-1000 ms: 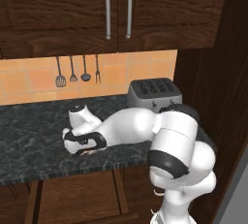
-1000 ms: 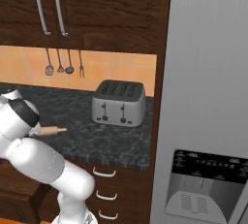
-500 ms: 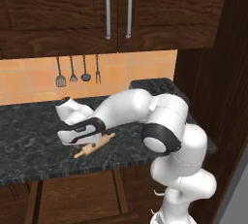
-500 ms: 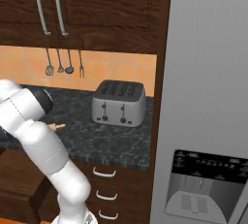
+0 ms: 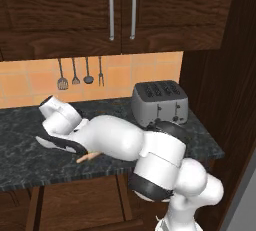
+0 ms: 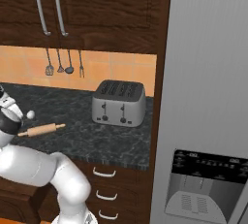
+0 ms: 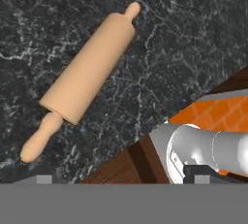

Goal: Pick the rolling pin from the drawer and place it on the counter.

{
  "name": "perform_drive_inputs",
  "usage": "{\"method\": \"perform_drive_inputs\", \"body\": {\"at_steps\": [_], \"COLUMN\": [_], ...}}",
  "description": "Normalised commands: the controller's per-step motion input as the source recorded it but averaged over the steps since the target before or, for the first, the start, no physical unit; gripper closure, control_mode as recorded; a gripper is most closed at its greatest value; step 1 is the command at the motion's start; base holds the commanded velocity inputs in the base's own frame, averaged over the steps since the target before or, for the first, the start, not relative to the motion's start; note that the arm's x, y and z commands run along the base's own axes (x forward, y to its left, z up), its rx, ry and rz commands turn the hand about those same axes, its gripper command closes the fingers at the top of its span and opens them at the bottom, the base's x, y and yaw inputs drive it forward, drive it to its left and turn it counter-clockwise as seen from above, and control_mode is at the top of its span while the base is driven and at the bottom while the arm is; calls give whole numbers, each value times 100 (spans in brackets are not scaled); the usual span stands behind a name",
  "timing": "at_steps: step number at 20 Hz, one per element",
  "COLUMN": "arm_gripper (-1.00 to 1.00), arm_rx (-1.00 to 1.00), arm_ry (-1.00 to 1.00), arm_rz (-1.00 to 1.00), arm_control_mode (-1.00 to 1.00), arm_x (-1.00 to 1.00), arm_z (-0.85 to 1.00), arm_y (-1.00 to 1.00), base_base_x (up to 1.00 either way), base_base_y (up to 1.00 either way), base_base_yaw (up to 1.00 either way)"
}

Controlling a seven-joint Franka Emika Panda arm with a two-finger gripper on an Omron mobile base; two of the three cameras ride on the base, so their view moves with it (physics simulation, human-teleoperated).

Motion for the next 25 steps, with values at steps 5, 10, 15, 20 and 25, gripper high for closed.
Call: {"method": "perform_drive_inputs", "body": {"at_steps": [5,10,15,20,25], "arm_gripper": [-100,-100,-100,-100,-100], "arm_rx": [15,22,29,8,0], "arm_ry": [-29,-52,-35,-3,1], "arm_rz": [0,0,6,0,0], "arm_control_mode": [-100,-100,-100,-100,-100], "arm_x": [-100,-95,-85,0,9], "arm_z": [57,2,23,44,1], "arm_y": [-74,-92,-91,-3,14], "base_base_x": [0,0,0,0,0], "base_base_y": [0,0,0,0,0], "base_base_yaw": [0,0,0,0,0]}}
